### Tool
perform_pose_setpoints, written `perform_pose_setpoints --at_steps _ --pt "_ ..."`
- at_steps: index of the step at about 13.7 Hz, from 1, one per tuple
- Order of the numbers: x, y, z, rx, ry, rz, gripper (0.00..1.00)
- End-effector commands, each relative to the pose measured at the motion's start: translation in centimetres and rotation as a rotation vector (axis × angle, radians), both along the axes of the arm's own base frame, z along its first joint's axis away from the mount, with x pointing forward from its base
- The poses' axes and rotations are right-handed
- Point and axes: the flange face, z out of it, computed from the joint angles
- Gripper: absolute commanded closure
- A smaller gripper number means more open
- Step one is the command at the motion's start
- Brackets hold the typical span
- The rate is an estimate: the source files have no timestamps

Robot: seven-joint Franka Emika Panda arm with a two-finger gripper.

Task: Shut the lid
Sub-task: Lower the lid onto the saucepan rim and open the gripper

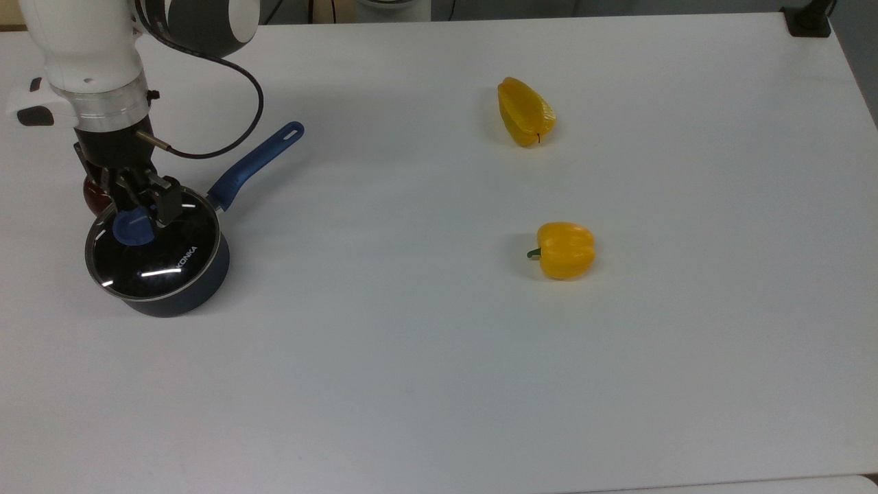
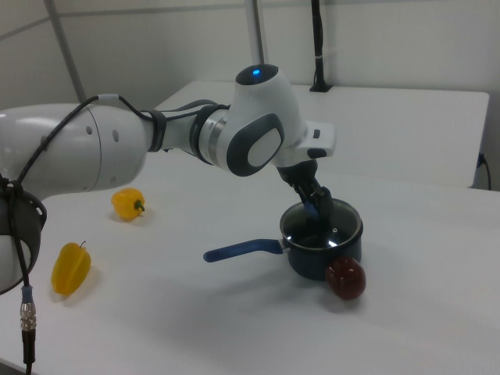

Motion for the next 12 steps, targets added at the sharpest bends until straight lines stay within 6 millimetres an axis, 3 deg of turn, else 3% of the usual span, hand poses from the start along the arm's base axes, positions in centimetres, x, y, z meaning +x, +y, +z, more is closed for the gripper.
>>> perform_pose_setpoints --at_steps 1,2,3,4,7,10,12 --pt "-1.9 -0.3 -2.1 0.019 0.074 -0.022 0.50" --pt "-1.9 -0.4 -2.1 0.018 0.074 -0.023 0.45" --pt "-2.0 -0.6 -2.1 0.020 0.072 -0.027 0.30" --pt "-2.1 -1.0 -2.2 0.021 0.073 -0.037 0.00" --pt "-1.8 -0.5 -1.2 0.017 0.058 -0.033 0.00" --pt "-2.1 1.2 2.1 0.009 0.036 -0.008 0.00" --pt "-1.9 4.1 3.7 0.004 0.047 0.034 0.00"
